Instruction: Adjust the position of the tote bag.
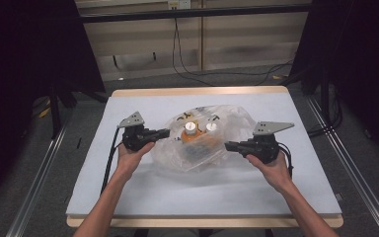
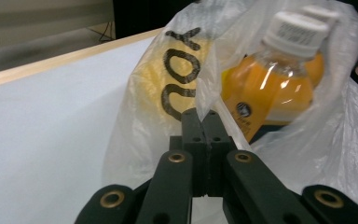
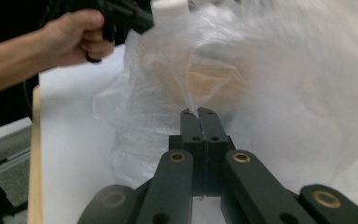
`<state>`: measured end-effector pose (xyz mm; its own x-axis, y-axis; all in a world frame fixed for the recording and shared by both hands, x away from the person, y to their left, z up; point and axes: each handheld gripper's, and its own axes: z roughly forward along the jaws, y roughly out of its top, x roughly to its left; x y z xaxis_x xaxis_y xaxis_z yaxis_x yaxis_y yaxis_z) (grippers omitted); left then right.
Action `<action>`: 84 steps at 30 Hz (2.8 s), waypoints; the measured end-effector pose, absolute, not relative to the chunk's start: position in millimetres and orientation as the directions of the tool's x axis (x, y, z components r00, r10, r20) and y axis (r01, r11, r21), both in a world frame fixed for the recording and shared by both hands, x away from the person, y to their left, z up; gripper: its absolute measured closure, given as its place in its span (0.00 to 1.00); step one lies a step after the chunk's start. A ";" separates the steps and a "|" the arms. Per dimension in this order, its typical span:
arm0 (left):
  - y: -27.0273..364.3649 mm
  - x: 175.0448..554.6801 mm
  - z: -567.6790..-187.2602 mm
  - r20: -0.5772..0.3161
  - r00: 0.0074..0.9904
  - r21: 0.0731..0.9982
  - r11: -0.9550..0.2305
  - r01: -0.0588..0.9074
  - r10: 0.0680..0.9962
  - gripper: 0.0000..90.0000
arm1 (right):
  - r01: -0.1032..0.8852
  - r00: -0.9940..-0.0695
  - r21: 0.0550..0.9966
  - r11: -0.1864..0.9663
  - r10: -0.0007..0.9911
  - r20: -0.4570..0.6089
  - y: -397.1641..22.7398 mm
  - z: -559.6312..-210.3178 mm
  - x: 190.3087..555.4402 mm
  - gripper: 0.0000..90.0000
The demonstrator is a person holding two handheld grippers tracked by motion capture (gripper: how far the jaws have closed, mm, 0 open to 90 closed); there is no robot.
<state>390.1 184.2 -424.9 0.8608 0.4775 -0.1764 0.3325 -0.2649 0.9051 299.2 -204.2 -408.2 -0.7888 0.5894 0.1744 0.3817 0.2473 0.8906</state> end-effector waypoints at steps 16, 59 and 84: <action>178.4 400.5 -461.6 -0.166 0.850 0.840 -0.379 0.388 0.500 1.00 | 0.501 -0.757 0.794 0.345 0.619 0.209 -213.2 -462.8 305.9 1.00; 171.6 344.5 -410.5 -0.115 0.943 0.901 -0.366 0.231 0.312 0.86 | 0.392 -0.760 0.883 0.257 0.631 0.154 -231.5 -406.3 287.9 0.68; 138.0 393.7 -454.1 -0.156 0.900 0.805 -0.475 0.354 0.407 0.99 | 0.433 -0.761 0.846 0.311 0.629 0.158 -193.9 -412.8 369.7 1.00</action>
